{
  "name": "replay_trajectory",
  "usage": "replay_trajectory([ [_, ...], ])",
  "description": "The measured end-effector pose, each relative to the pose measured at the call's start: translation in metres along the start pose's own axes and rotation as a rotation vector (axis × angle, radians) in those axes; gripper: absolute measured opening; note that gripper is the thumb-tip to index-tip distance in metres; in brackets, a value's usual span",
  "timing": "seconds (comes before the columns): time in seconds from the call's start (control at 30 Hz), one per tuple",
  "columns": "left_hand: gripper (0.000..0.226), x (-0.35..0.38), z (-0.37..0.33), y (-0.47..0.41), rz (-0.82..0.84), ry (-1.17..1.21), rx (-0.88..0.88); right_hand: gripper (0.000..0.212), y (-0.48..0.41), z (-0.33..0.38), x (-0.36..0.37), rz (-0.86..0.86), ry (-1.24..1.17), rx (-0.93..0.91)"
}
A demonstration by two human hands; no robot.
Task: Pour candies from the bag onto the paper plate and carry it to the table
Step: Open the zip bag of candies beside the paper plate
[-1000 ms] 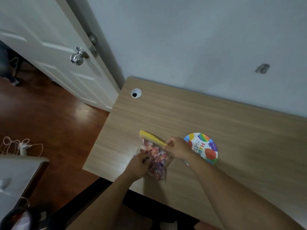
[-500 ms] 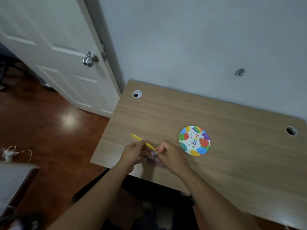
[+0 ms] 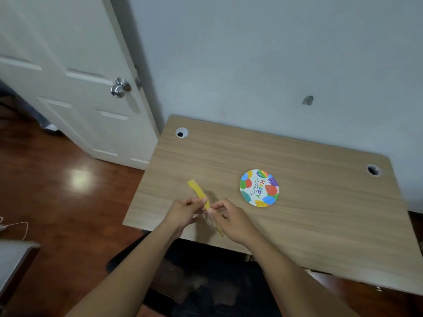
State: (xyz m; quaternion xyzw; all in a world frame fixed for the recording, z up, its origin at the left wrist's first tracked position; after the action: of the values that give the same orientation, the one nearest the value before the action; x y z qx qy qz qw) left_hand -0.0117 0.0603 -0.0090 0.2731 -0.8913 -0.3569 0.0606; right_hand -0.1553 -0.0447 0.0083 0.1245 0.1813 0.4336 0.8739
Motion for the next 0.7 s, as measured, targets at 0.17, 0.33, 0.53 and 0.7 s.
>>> replay_trajectory([
  [0.17,0.016,0.002,-0.009,0.003,0.047,-0.122,0.097,0.039,-0.005,-0.003,-0.002,-0.049,-0.133,0.089],
  [0.33,0.014,-0.003,-0.007,0.003,0.100,-0.166,0.151,0.023,-0.002,0.008,-0.002,-0.004,-0.166,0.104],
  [0.53,0.029,-0.006,-0.011,0.002,0.124,-0.190,0.194,0.022,-0.002,0.016,-0.007,-0.003,-0.109,0.114],
  [0.7,0.024,-0.002,-0.025,0.011,0.163,-0.221,0.246,0.019,-0.005,0.024,-0.007,-0.036,-0.060,0.108],
])
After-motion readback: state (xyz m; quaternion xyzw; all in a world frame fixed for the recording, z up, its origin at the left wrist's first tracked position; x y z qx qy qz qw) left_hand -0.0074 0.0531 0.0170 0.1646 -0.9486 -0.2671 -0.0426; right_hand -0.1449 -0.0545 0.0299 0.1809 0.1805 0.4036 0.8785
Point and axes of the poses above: each hand's wrist, its own y-axis away from the middle knuckle, its own x-axis out of the palm, z = x × y, the point moved 6 cm from there along -y, towards the middle knuckle, and after that the axes turned 15 degrees about -y, right-handed, at the moved point
